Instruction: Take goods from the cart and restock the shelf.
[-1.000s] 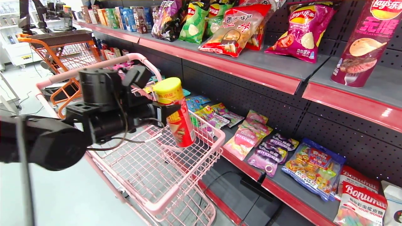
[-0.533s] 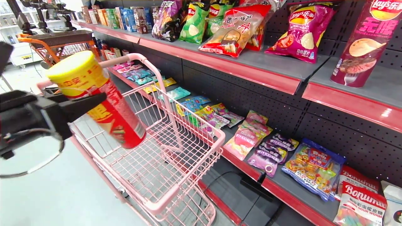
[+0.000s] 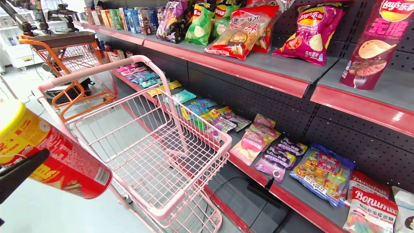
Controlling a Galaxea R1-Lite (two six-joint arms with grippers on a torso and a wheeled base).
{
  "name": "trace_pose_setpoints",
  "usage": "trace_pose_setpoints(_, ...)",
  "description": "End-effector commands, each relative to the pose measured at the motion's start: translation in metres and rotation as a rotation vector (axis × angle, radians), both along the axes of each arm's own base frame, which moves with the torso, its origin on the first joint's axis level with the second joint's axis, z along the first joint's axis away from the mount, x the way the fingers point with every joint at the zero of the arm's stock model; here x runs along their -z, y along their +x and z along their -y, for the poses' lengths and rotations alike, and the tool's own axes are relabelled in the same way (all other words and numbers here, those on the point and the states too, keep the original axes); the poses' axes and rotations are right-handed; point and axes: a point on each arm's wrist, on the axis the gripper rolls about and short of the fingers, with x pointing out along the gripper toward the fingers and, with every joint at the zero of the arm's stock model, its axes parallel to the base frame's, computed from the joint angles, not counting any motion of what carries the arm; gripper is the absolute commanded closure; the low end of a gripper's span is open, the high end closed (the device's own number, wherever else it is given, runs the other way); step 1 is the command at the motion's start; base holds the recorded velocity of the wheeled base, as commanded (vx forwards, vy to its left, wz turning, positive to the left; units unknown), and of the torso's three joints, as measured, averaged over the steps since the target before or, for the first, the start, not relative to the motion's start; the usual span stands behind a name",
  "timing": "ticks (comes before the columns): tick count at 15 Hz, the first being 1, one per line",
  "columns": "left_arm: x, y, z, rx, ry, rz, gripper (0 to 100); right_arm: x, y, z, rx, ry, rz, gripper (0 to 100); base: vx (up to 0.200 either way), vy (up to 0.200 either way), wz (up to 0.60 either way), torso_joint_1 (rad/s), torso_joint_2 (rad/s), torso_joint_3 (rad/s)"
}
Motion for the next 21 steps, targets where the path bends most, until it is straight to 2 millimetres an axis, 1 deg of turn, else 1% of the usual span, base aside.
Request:
trace_pose_setpoints(1, -0.003, -0.010, -0.002, -0.011, -0.009, 0.046, 100, 0.000, 0.000, 0.000, 0.000, 0.000, 0.001, 0, 0.000, 0.000, 0.00, 0.032, -0.18, -0.134)
trace_pose_setpoints(3, 0.000, -0.011, -0.002, -0.023, -0.011, 0.039, 100, 0.000, 0.000, 0.000, 0.000, -0.002, 0.001, 0, 0.000, 0.000, 0.00, 0.080, -0.36, -0.261)
trace_pose_setpoints(8, 0.000, -0.014, -0.003, -0.028, -0.012, 0.052, 100, 0.000, 0.000, 0.000, 0.001, 0.001, 0.000, 0, 0.000, 0.000, 0.00, 0.137, -0.48, -0.340)
trace_pose_setpoints(15, -0.002, -0.019, -0.004, -0.050, -0.010, 0.080, 100, 0.000, 0.000, 0.000, 0.001, 0.001, 0.000, 0, 0.000, 0.000, 0.00, 0.196, -0.55, -0.353)
trace_pose_setpoints(21, 0.002, -0.027, -0.006, -0.052, 0.021, 0.073, 100, 0.000, 0.000, 0.000, 0.001, 0.003, 0.000, 0, 0.000, 0.000, 0.00, 0.216, -0.55, -0.323)
